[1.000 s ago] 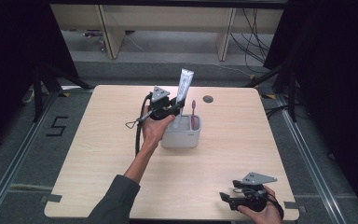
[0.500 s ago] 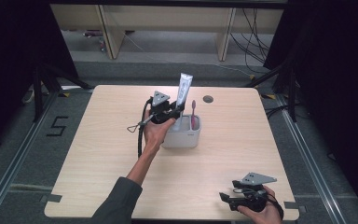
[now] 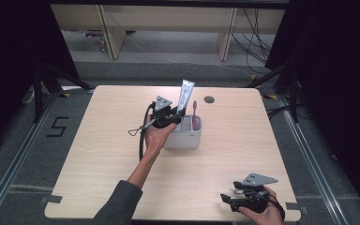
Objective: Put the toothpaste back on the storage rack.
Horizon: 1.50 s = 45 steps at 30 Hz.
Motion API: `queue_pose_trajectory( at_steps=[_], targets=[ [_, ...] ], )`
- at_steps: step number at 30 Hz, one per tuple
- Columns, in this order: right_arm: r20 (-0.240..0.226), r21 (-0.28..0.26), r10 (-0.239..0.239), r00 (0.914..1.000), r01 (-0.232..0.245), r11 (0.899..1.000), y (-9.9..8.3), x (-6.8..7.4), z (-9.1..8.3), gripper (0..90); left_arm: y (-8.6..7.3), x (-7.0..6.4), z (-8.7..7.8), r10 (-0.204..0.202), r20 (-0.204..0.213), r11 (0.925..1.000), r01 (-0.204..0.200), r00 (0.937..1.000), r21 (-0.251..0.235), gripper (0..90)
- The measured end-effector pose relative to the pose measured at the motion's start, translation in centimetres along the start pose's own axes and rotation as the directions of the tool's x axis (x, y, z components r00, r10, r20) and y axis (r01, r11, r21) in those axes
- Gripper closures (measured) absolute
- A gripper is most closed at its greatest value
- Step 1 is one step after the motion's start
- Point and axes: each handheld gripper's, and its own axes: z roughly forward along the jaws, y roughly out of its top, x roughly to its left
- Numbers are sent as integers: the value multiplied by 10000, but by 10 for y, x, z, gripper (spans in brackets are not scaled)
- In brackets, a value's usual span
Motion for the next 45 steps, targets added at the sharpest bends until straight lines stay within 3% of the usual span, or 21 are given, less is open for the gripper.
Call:
queue_pose_trajectory(
  at_steps=[6, 7, 8, 11, 13, 17, 27, 32, 33, 45],
  targets=[
    [7, -2, 12, 10000, -12, 10000, 0, 0, 0, 281, -5, 1, 0, 44, -91, 9999, -43, 9999, 135, 695],
    [-137, 55, 301, 9995, -301, 9995, 0, 2, 1, 281, -6, 1, 0, 28, -106, 9999, -27, 9999, 156, 694],
    [-137, 55, 301, 9995, -301, 9995, 0, 2, 1, 281, -6, 1, 0, 28, -106, 9999, -27, 9999, 156, 693],
    [28, 34, -1, 10000, 1, 10000, 0, 0, 1, 281, -7, 2, 0, 144, -136, 9995, -140, 9998, 297, 684],
    [-60, 78, 215, 9998, -214, 9997, 0, 2, 1, 281, -7, 2, -1, 74, -159, 9996, -70, 9998, 273, 677],
    [7, 58, 1, 10000, -1, 10000, 0, 0, 1, 281, -8, -2, -2, 427, -177, 9979, -417, 9989, 505, 664],
    [-75, 99, -10, 10000, 11, 10000, 0, 0, 2, 281, -14, -2, -4, 627, -181, 9954, -612, 9979, 743, 652],
    [-342, 85, -47, 9994, 50, 10000, -1, -2, 3, 281, -11, -1, -11, 351, -27, 9992, -350, 9994, 178, 593],
    [7, 100, -95, 10000, 95, 9999, -1, -1, 1, 281, -6, -1, -16, 385, -89, 9992, -385, 9992, 66, 548],
    [-80, 141, 88, 9999, -87, 9999, -1, 0, 2, 281, -1, -3, -21, 527, -3, 9985, -527, 9986, 168, 548]
  ],
)
